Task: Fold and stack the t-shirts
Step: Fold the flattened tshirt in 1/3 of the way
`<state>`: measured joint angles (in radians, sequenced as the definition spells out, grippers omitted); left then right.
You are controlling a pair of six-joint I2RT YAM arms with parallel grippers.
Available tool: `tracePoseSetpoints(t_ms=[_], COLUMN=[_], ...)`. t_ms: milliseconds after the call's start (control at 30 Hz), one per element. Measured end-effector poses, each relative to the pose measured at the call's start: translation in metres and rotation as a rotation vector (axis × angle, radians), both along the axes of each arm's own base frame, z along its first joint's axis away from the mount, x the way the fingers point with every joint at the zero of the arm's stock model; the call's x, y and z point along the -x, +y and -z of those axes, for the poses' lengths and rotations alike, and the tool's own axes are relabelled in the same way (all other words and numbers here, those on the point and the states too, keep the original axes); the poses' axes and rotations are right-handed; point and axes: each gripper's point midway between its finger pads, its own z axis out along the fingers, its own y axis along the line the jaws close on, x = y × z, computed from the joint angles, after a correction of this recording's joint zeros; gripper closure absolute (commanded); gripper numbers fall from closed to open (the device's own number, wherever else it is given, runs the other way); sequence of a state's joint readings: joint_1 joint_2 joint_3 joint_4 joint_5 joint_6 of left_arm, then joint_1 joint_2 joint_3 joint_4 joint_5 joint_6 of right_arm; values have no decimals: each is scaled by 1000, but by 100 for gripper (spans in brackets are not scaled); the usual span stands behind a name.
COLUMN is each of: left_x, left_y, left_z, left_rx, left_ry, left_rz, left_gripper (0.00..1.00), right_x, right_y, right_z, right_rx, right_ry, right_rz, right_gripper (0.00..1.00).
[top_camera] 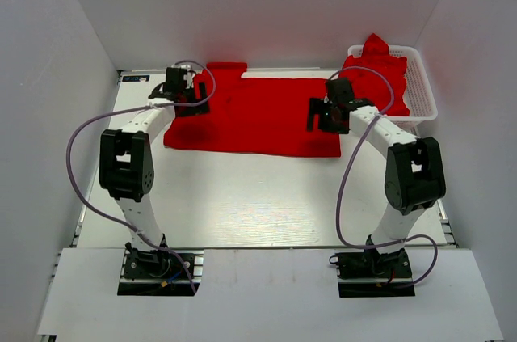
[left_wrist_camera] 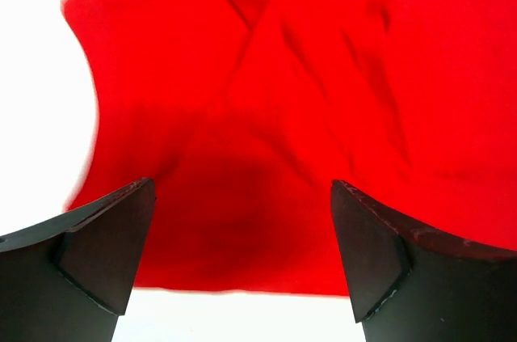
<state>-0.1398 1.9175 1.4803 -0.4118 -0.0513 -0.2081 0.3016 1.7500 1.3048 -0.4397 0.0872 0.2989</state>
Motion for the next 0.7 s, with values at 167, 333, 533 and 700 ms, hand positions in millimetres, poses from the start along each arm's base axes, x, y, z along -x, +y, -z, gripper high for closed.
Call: tracePoseSetpoints(t_ms=[167,333,533,700], left_x=[18,25,52,126], left_y=[-7,-9,6,27], left_z=[31,68,81,85], left_rx=[50,66,76,102], left_ry=[61,149,187,257], left_rz=[4,-24,-175,-359], left_gripper=[0,0,0,0], right_x=[-1,0,7,26], right_y=[20,24,22,23], right_z=[22,56,70,68], right_rx=[-31,-46,-61,-121], right_ry=[36,100,101,68], right_rz=[-52,-62,-44,-31], right_gripper=[10,10,10,10])
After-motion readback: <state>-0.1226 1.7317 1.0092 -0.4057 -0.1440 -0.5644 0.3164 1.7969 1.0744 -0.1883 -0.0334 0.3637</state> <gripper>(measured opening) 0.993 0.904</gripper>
